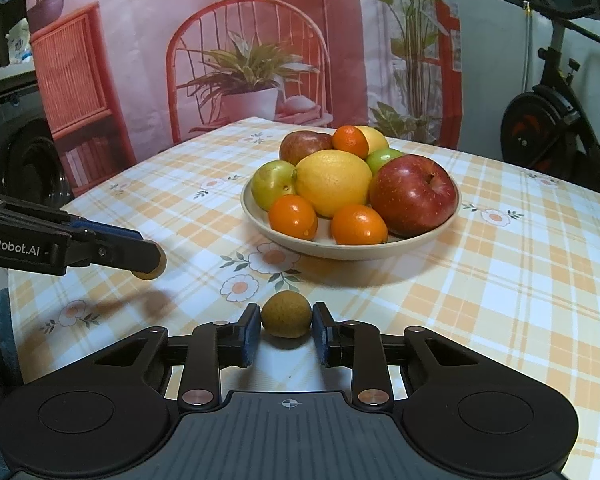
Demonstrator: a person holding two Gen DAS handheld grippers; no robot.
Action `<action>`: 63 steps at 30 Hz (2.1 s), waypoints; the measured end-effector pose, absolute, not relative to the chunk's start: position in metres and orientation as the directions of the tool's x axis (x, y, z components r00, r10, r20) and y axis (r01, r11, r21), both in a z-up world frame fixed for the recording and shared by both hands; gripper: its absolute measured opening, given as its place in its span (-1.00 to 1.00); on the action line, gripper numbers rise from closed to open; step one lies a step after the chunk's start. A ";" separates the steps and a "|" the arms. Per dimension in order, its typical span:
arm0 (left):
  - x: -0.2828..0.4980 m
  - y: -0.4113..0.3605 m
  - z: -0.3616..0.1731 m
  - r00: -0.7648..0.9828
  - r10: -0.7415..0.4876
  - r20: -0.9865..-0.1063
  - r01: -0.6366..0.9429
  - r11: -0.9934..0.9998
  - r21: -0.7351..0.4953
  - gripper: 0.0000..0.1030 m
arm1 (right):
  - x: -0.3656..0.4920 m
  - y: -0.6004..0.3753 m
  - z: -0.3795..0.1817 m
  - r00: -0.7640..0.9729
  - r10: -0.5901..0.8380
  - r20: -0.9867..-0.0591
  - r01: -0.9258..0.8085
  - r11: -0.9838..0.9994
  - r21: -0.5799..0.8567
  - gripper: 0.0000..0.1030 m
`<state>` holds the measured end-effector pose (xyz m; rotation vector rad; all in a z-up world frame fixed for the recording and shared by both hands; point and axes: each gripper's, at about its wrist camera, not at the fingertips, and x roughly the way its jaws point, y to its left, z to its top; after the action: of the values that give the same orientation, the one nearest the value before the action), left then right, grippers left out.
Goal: Organize fruits
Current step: 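Carry the small brown fruit with the left tool onto the plate, then open the left tool to release the brown fruit on the plate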
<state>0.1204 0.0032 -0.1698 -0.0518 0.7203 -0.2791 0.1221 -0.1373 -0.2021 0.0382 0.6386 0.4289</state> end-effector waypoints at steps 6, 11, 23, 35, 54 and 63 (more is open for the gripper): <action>0.120 0.004 -0.167 0.727 -0.266 -0.633 0.230 0.963 -0.140 -0.42 | 0.116 -0.145 -0.198 0.756 0.401 -0.517 -0.365 0.914 0.175 -0.51; 0.124 0.005 -0.162 0.741 -0.260 -0.619 0.227 0.965 -0.133 -0.42 | 0.115 -0.151 -0.193 0.794 0.397 -0.460 -0.353 0.918 0.183 -0.51; 0.146 0.004 -0.149 0.765 -0.240 -0.597 0.214 0.970 -0.115 -0.42 | 0.149 -0.143 -0.190 0.836 0.359 -0.416 -0.335 0.933 0.132 -0.50; 0.152 0.003 -0.154 0.751 -0.229 -0.620 0.204 0.972 -0.112 -0.42 | 0.152 -0.144 -0.192 0.838 0.353 -0.417 -0.319 0.936 0.151 -0.42; 0.187 -0.009 -0.138 0.777 -0.228 -0.587 0.211 0.972 -0.100 -0.41 | 0.142 -0.170 -0.190 0.895 0.299 -0.331 -0.228 0.944 0.238 -0.22; 0.226 -0.032 -0.135 0.759 -0.247 -0.603 0.227 0.968 -0.111 -0.41 | 0.144 -0.176 -0.192 0.891 0.319 -0.325 -0.231 0.932 0.280 -0.22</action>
<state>0.2264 -0.0315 -0.1347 -0.0320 0.6610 -0.2581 0.1444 -0.1757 -0.1917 0.2378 0.3754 0.2883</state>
